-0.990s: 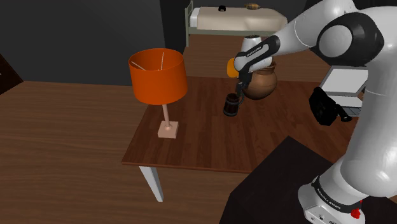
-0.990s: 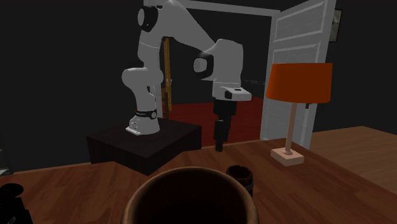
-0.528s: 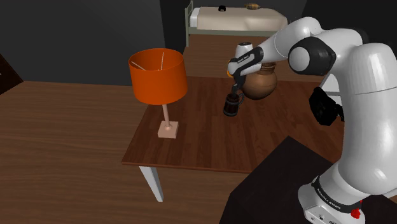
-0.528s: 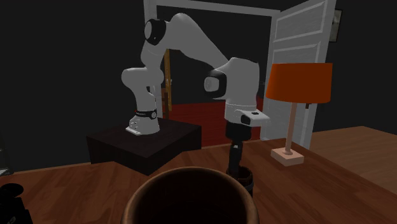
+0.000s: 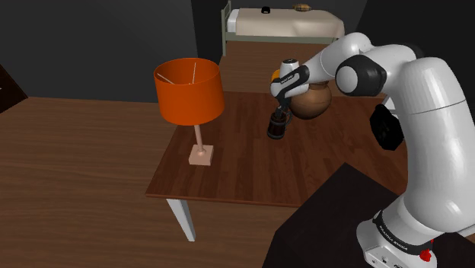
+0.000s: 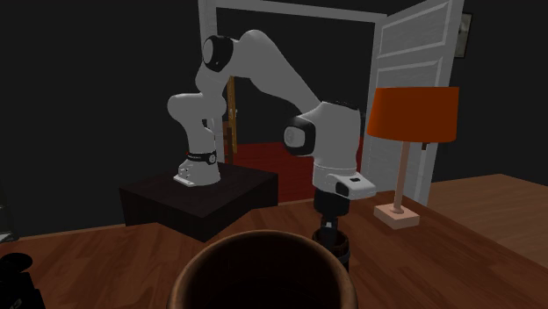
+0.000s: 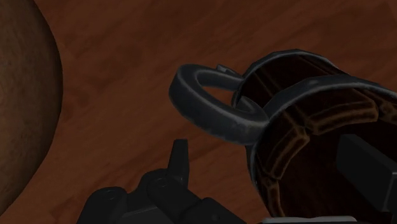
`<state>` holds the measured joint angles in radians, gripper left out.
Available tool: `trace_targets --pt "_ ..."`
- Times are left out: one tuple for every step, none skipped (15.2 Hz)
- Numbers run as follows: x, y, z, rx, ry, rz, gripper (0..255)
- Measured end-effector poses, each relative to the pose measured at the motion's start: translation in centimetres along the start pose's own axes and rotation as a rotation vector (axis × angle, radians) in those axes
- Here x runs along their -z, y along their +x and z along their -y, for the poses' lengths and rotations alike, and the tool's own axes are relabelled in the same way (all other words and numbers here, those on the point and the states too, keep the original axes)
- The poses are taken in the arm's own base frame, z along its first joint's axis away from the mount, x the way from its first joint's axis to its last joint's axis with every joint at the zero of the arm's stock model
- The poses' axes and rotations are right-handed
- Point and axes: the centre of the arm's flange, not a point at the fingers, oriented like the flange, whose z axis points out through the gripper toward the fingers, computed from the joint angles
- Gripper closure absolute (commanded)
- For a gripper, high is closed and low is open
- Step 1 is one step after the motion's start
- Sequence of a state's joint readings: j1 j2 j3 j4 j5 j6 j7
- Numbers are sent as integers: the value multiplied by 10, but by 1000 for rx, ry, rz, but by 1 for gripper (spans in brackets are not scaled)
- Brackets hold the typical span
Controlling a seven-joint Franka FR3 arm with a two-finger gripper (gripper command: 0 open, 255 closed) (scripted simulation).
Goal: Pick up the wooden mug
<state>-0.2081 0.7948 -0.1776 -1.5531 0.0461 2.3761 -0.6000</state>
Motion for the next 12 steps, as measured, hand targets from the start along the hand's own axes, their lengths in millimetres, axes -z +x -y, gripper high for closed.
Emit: trace_targets --pt "0 0 0 0 -1 -2 0" --pt "-1 1 -1 0 -2 -3 255" --pt "-2 1 0 0 -1 -3 255" --pt "-3 1 0 0 0 -2 255" --pt "-3 1 1 1 0 -1 255" --pt "-3 1 1 1 0 -1 255" --pt "-3 1 1 1 0 -1 255" --pt "-3 1 1 1 0 -1 255" --pt "-3 1 1 1 1 -1 255" --pt "-3 1 1 1 1 -1 255" --pt "-3 1 1 1 0 -1 255" --pt "-3 1 1 1 0 -1 255"
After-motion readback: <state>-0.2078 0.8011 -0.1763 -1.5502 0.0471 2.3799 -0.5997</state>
